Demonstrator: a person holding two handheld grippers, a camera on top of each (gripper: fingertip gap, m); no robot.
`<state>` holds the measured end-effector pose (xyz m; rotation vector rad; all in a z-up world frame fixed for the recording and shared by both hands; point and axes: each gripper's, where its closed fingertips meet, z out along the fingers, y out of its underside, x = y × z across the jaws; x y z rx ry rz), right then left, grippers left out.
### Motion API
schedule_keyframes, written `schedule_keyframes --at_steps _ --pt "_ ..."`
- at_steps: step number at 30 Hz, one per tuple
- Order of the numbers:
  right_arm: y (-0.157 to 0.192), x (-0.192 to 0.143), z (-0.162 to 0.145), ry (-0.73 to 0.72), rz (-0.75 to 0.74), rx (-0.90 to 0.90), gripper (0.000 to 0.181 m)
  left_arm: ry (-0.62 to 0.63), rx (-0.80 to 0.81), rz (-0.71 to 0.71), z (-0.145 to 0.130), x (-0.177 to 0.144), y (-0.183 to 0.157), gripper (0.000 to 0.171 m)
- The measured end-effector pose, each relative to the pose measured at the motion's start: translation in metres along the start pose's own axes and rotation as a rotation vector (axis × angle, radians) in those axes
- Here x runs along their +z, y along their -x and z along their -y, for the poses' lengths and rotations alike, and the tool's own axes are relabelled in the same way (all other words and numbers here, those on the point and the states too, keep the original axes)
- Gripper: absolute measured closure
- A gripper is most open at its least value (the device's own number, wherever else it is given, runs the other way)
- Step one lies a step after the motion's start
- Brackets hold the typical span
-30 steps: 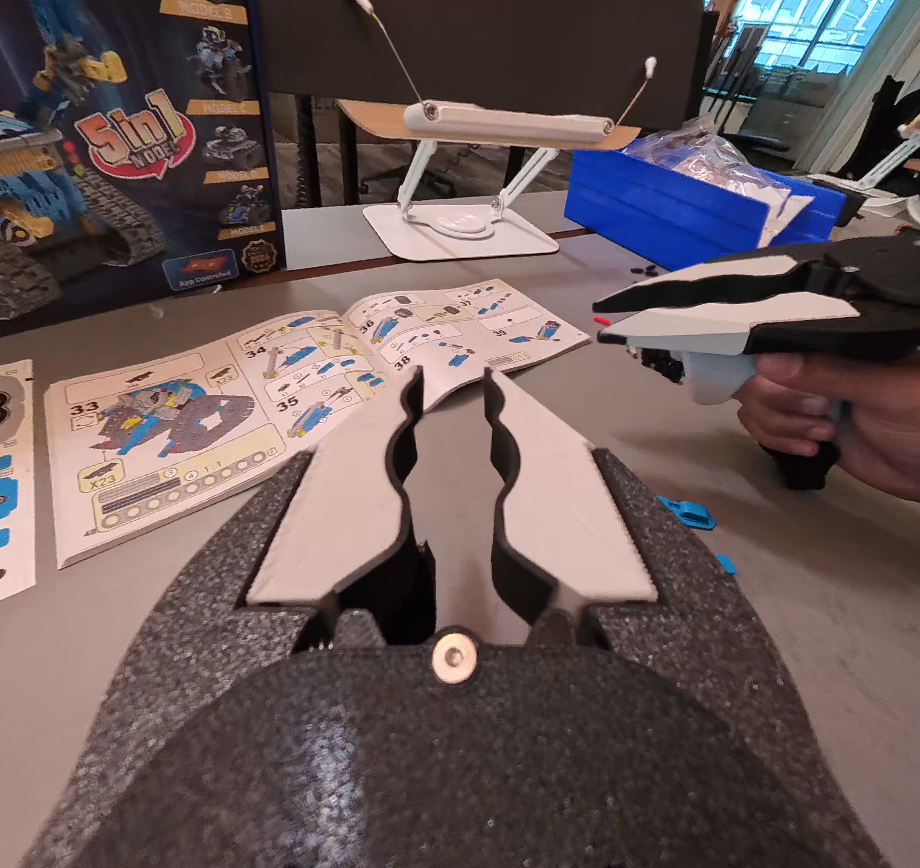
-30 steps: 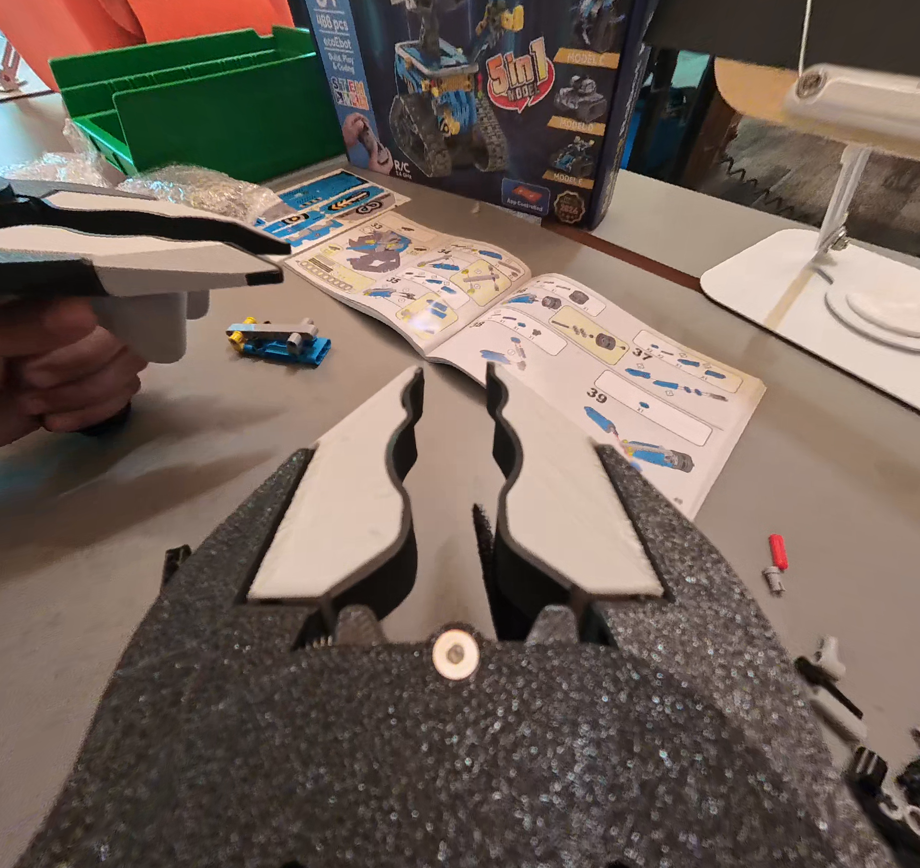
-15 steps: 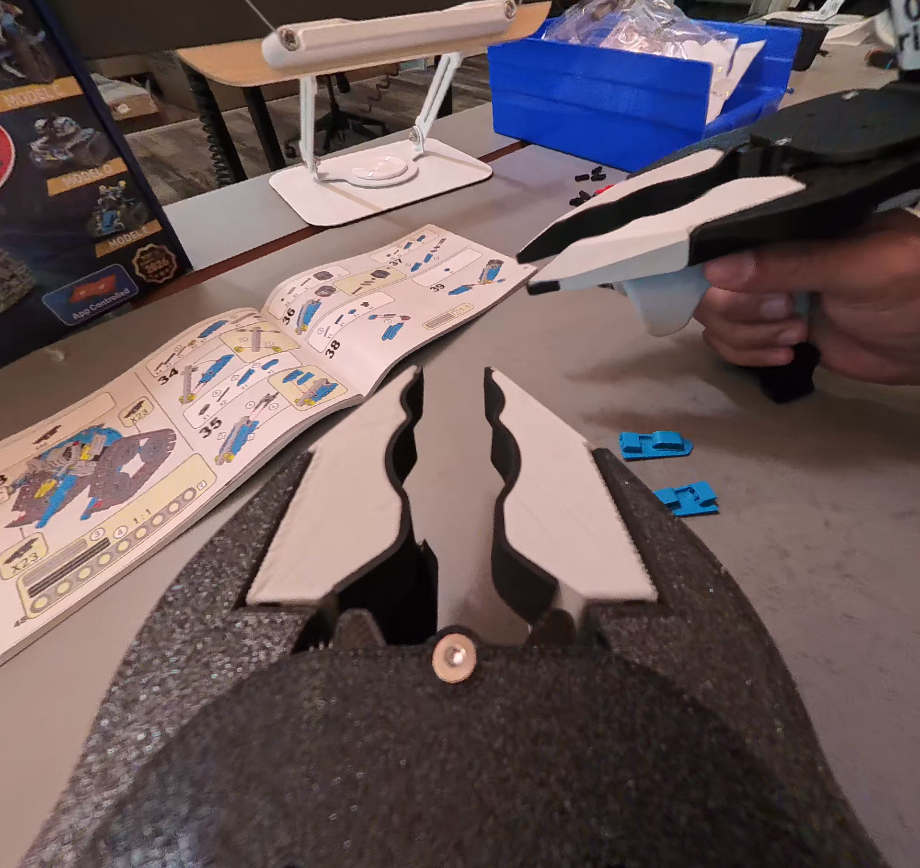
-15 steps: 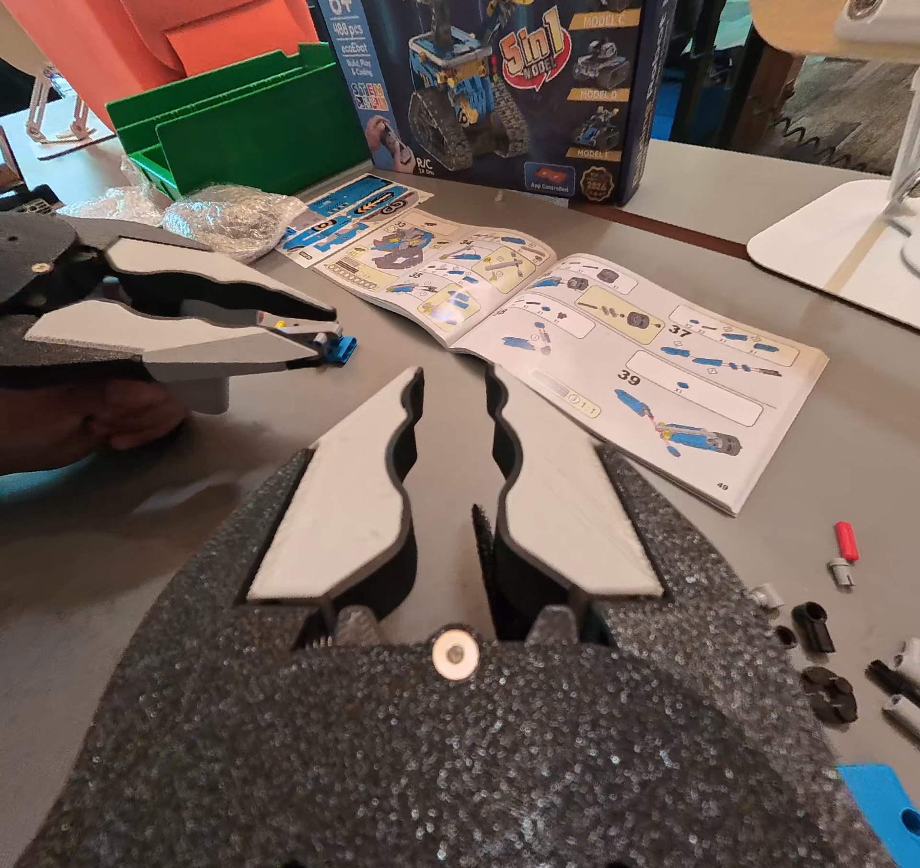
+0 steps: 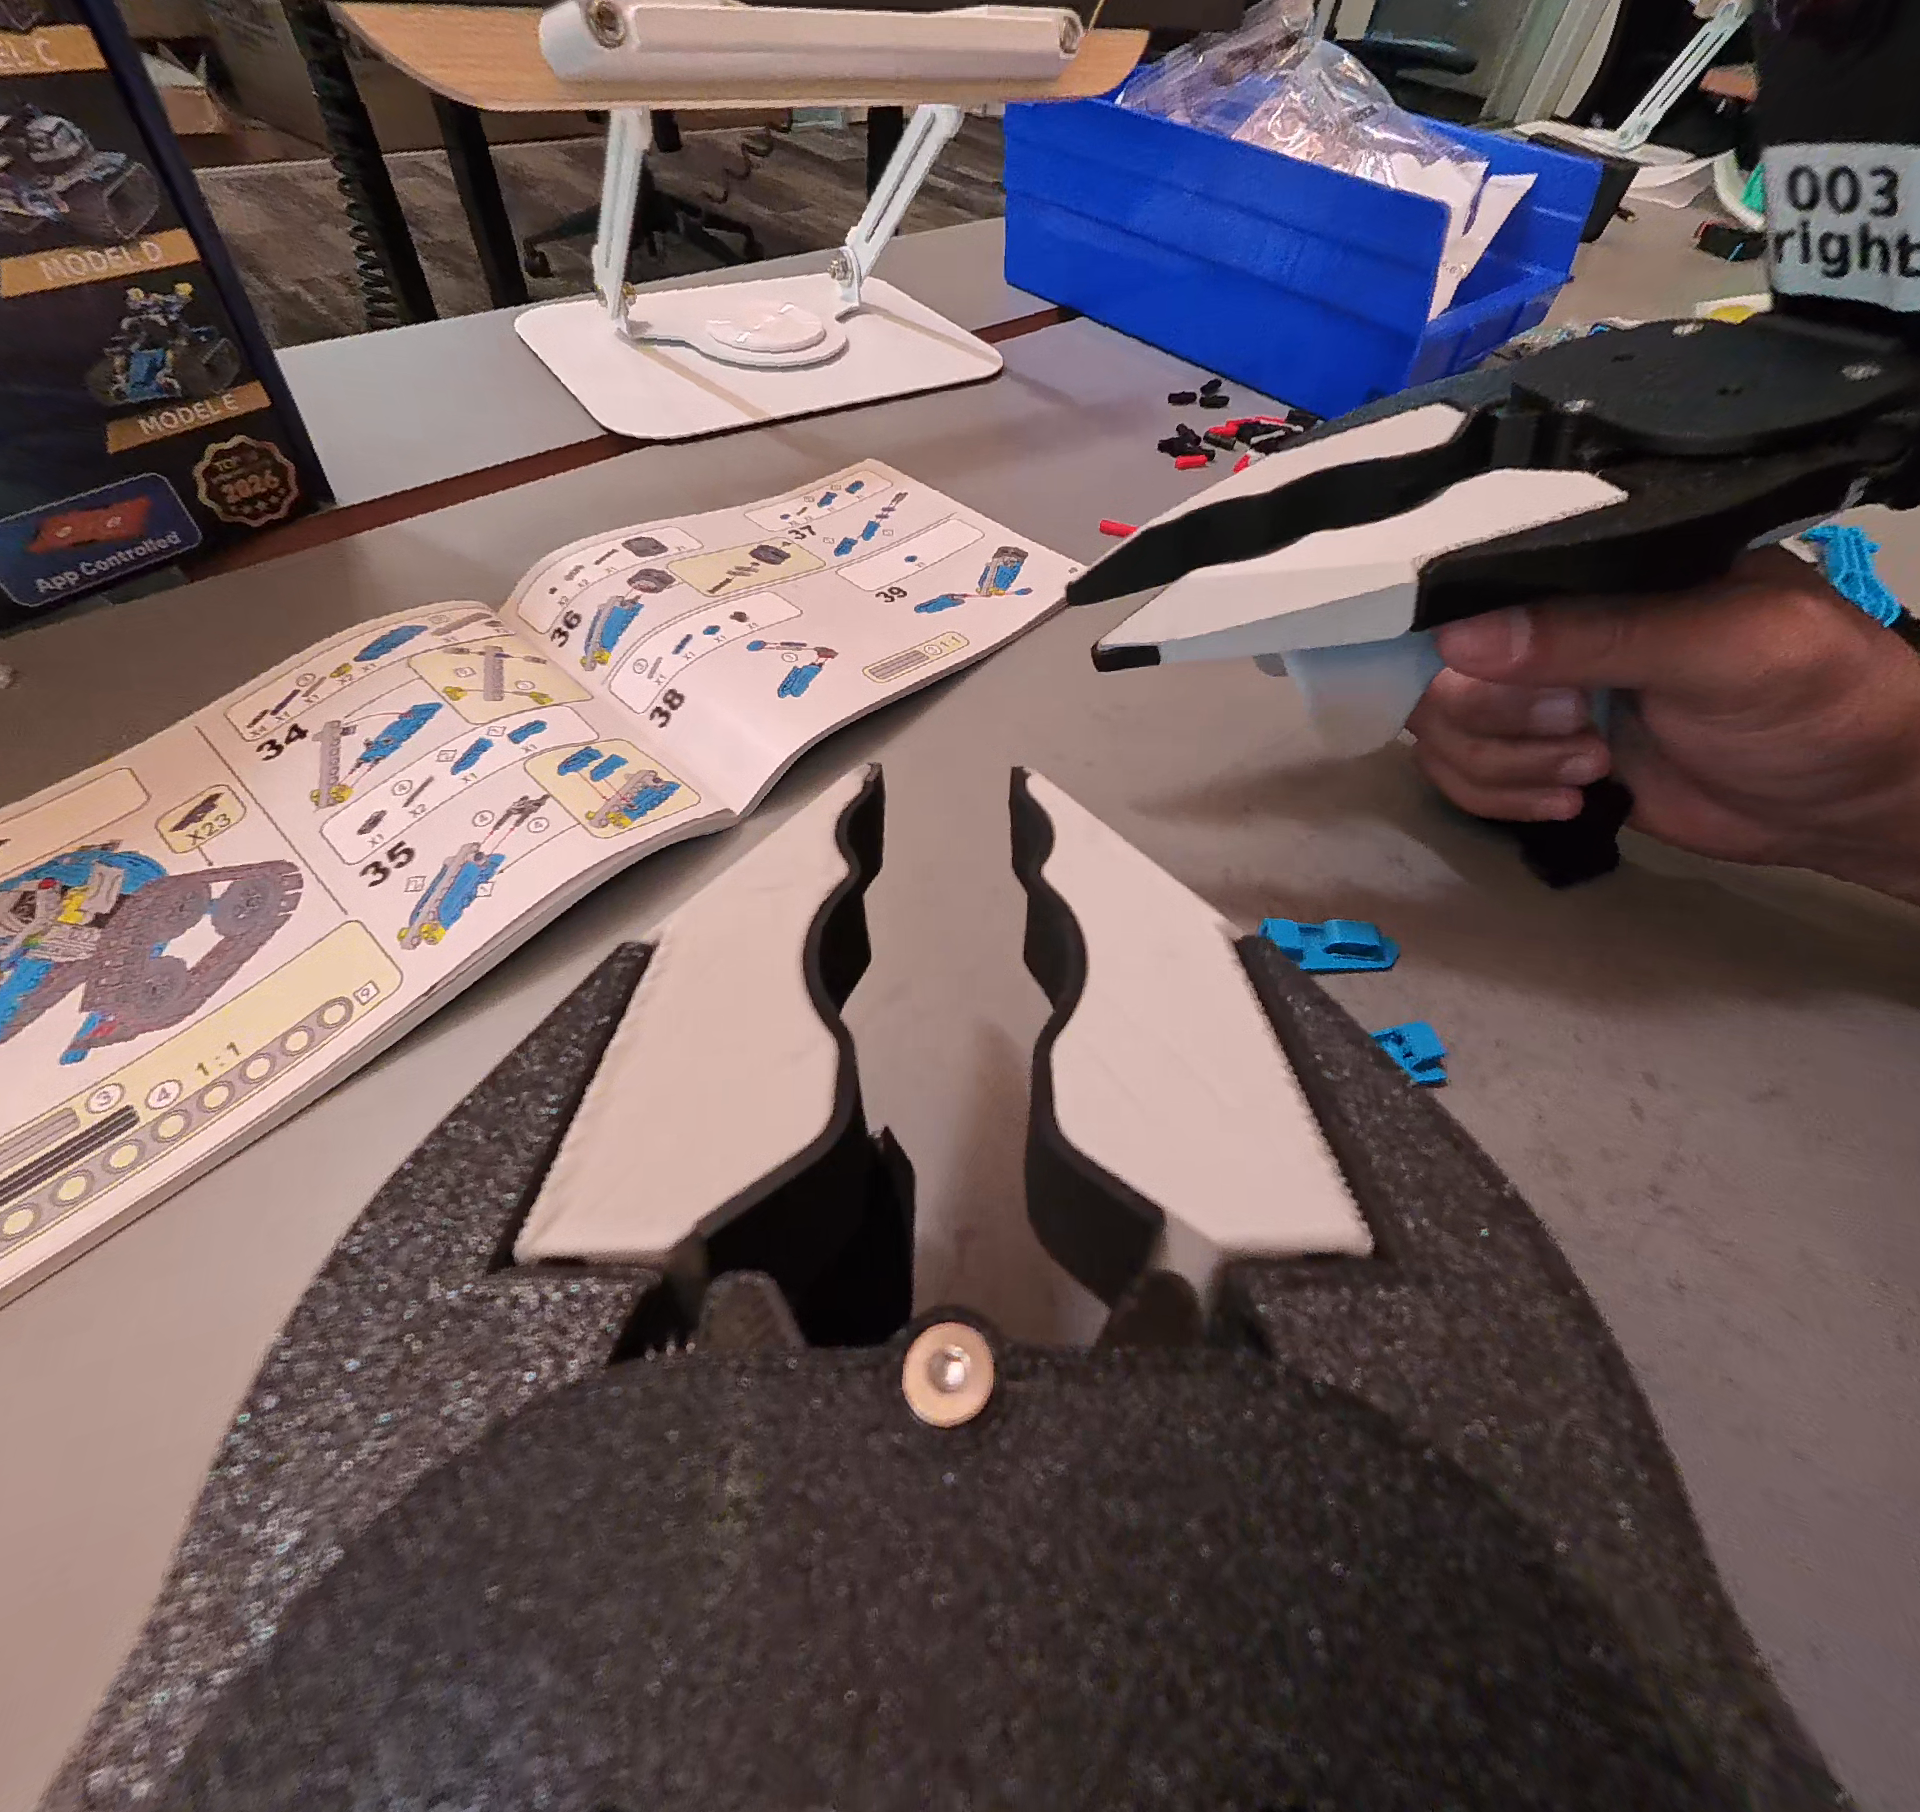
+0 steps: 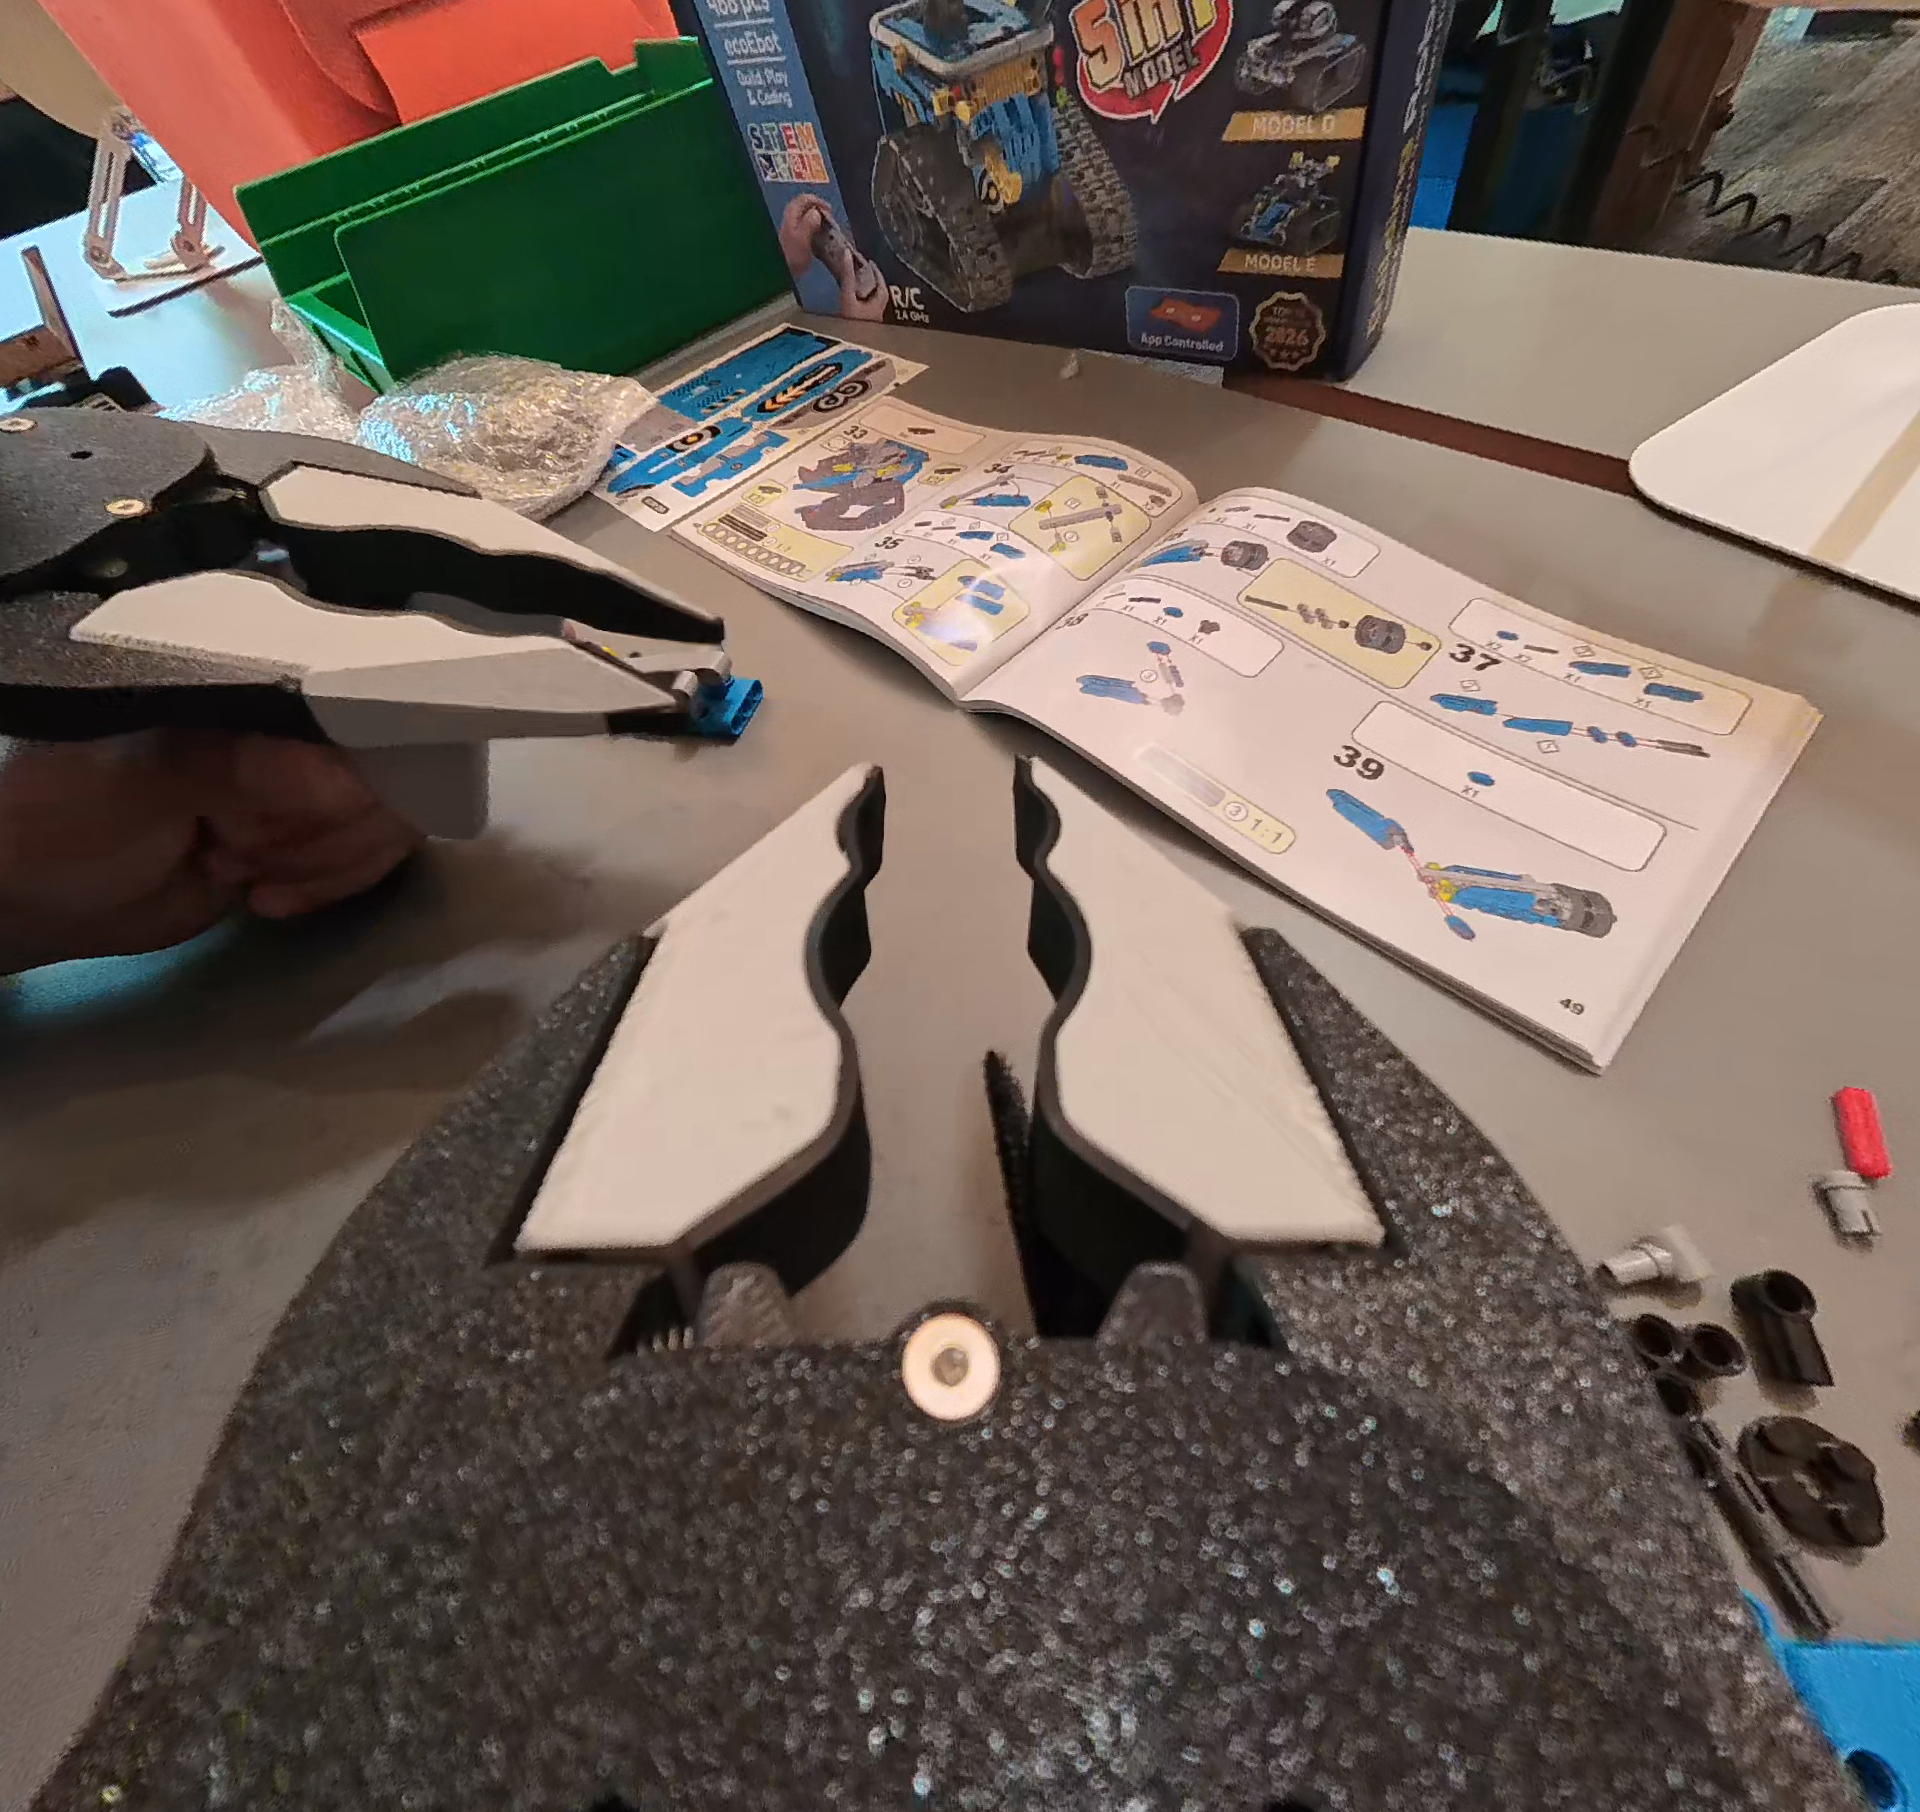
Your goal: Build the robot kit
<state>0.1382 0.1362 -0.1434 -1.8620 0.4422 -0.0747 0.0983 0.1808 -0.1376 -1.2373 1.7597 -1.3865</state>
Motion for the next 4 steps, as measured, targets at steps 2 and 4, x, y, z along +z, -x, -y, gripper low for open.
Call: schedule_keyframes --at_steps 2,4 --pt "-0.0003 -0.0001 -0.0002 0.0 0.0 0.003 0.156 -0.014 -0.036 -0.009 0.0016 -0.0014 0.0025 0.148" --pt "-0.001 -0.0002 0.0 -0.001 0.0 0.007 0.156 -0.024 -0.077 -0.014 0.0028 -0.0026 0.0061 0.148"
